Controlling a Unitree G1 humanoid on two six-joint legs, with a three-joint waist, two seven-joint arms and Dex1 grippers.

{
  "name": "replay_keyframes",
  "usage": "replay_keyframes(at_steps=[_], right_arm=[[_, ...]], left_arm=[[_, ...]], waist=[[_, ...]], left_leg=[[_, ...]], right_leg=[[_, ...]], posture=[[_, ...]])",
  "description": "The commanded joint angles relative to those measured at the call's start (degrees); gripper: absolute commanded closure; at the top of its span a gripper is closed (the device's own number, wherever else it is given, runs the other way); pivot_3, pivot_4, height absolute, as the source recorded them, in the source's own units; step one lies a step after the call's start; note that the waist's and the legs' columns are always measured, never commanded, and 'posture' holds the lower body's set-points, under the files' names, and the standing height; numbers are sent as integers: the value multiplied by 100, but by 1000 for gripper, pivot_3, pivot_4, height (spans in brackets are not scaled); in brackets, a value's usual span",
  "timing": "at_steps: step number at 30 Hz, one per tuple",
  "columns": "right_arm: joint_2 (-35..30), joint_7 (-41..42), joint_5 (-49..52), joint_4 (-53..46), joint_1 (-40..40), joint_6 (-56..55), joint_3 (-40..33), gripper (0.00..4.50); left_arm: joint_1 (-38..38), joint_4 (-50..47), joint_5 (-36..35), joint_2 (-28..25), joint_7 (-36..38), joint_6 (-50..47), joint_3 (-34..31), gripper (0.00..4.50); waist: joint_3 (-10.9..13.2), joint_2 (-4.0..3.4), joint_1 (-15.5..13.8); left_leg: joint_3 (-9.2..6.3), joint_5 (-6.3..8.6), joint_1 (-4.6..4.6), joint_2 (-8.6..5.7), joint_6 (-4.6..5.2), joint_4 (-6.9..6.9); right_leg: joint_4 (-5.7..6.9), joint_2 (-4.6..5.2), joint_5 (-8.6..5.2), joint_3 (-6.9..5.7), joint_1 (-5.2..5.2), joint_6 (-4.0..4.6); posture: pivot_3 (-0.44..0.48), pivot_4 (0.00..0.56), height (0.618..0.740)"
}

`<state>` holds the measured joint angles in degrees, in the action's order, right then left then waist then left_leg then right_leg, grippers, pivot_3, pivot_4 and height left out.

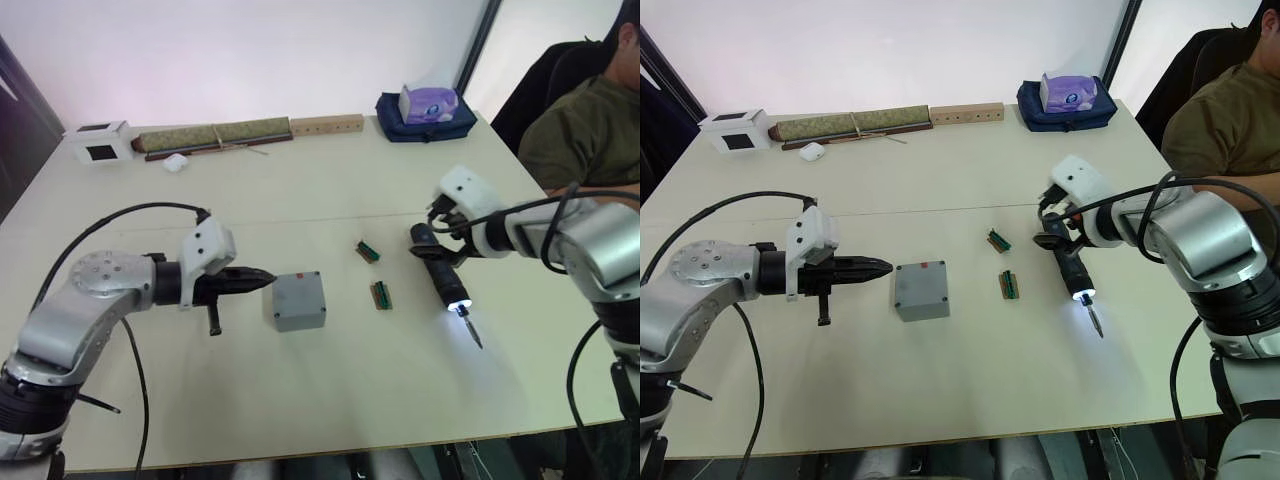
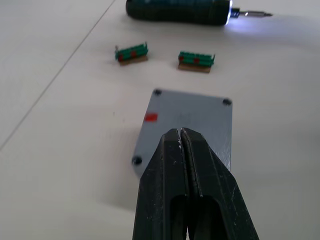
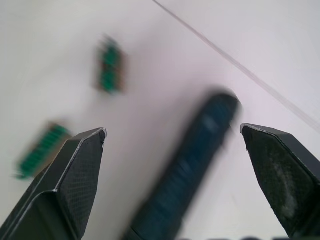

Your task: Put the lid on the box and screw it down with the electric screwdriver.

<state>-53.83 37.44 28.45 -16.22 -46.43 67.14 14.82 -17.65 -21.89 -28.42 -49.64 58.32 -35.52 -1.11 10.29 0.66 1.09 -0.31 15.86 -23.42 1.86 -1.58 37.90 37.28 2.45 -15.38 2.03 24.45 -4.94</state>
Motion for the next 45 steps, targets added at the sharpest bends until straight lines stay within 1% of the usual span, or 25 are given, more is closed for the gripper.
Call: replay_keyframes(at_steps=[1, 2, 3, 5, 6, 7, 8, 9, 14, 19, 24, 32, 35, 38, 40, 45], right_arm=[[304, 349, -121, -344, 319, -785, 142, 1310], [454, 403, -212, -299, 432, -1010, 259, 1701], [577, 451, -291, -246, 510, -1172, 345, 1995], [773, 553, -467, -142, 636, -1448, 518, 2906], [858, 600, -557, -98, 703, -1584, 616, 3239], [978, 646, -614, -54, 772, -1695, 707, 3719], [1059, 683, -654, -21, 817, -1771, 762, 4006], [1148, 741, -661, -22, 864, -1802, 813, 4421], [1477, 861, -807, -68, 942, -1732, 1044, 4471], [1728, 855, -820, -77, 938, -1555, 994, 4471], [1952, 931, -634, -198, 911, -1131, 982, 4471], [2021, 1020, -408, -472, 893, -610, 888, 4471], [1934, 1018, -431, -551, 863, -564, 864, 4471], [1534, 1057, -660, -558, 824, -714, 819, 4471], [1393, 1046, -736, -432, 792, -842, 714, 4471], [1502, 951, -1009, 204, 623, -1300, 604, 4471]], left_arm=[[146, 248, 304, -48, 25, 342, 79, 4500], [170, 331, 363, 13, 16, 402, 135, 4500], [167, 427, 435, 98, -27, 489, 177, 4500], [166, 584, 621, 207, -88, 669, 294, 4500], [168, 634, 701, 255, -115, 723, 359, 4500], [162, 664, 738, 321, -153, 731, 414, 4500], [155, 683, 759, 371, -176, 734, 443, 4500], [135, 675, 776, 427, -201, 724, 492, 4500], [131, 705, 883, 618, -274, 751, 615, 4500], [131, 765, 913, 748, -292, 785, 647, 4500], [-286, 1232, 1132, 1206, -398, 972, 909, 4500], [-704, 1929, 1410, 1476, -322, 1356, 972, 4500], [-742, 2077, 1511, 1440, -261, 1485, 973, 4500], [-561, 2085, 1547, 1113, -4, 1568, 884, 4500], [-380, 1973, 1507, 893, 187, 1558, 847, 4500], [85, 1339, 1172, 548, 579, 1204, 809, 4500]], waist=[[0, 1, -23], [0, 2, -28], [-1, 3, -32], [0, 3, -36], [1, 5, -35], [1, 6, -34], [1, 7, -31], [1, 6, -29], [0, 7, -20], [0, 7, -25], [-1, 9, -52], [-1, 9, -11], [-1, 9, -17], [-1, 9, -17], [-1, 9, -8], [-1, 10, -6]], left_leg=[[2, 0, 0, 0, 0, 1], [4, 0, -2, -3, 0, 2], [4, 0, -2, -3, 0, 4], [7, 0, -3, -6, 0, 9], [9, 0, -3, -7, 0, 10], [8, 0, -4, -7, 0, 13], [9, 0, -5, -7, 0, 14], [8, 0, -5, -7, 0, 14], [3, 0, -2, -6, 0, 14], [2, 0, 0, -6, 0, 15], [-3, 0, -1, -7, 0, 21], [-6, 0, 0, -6, 0, 24], [-7, 0, 2, -7, 0, 24], [-6, 0, 1, -8, 0, 25], [-5, 0, 2, -7, 0, 24], [-5, 0, 4, -5, 0, 23]], right_leg=[[0, 1, 0, 0, 0, 0], [-1, 6, 0, 0, -1, 0], [-2, 7, 0, 0, -3, 0], [-2, 12, 1, 0, -4, 0], [-1, 13, 1, 0, -4, -1], [-1, 13, 1, 1, -4, -1], [1, 13, 1, 1, -4, -1], [1, 13, 1, 0, -4, -1], [14, 11, 1, -1, -3, -1], [19, 11, 1, -3, -3, -1], [21, 12, 1, -9, -7, -1], [25, 10, 2, -11, -9, -1], [29, 10, 2, -11, -9, -1], [30, 12, 2, -11, -8, -1], [30, 12, 1, -11, -8, 0], [30, 11, 1, -11, -8, 0]], posture=[[0, 150, 740], [0, 150, 740], [0, 150, 740], [0, 150, 740], [0, 150, 740], [0, 150, 740], [0, 150, 740], [0, 150, 740], [0, 150, 740], [0, 150, 740], [0, 150, 740], [0, 150, 740], [0, 150, 740], [0, 150, 740], [0, 150, 740], [0, 150, 740]])
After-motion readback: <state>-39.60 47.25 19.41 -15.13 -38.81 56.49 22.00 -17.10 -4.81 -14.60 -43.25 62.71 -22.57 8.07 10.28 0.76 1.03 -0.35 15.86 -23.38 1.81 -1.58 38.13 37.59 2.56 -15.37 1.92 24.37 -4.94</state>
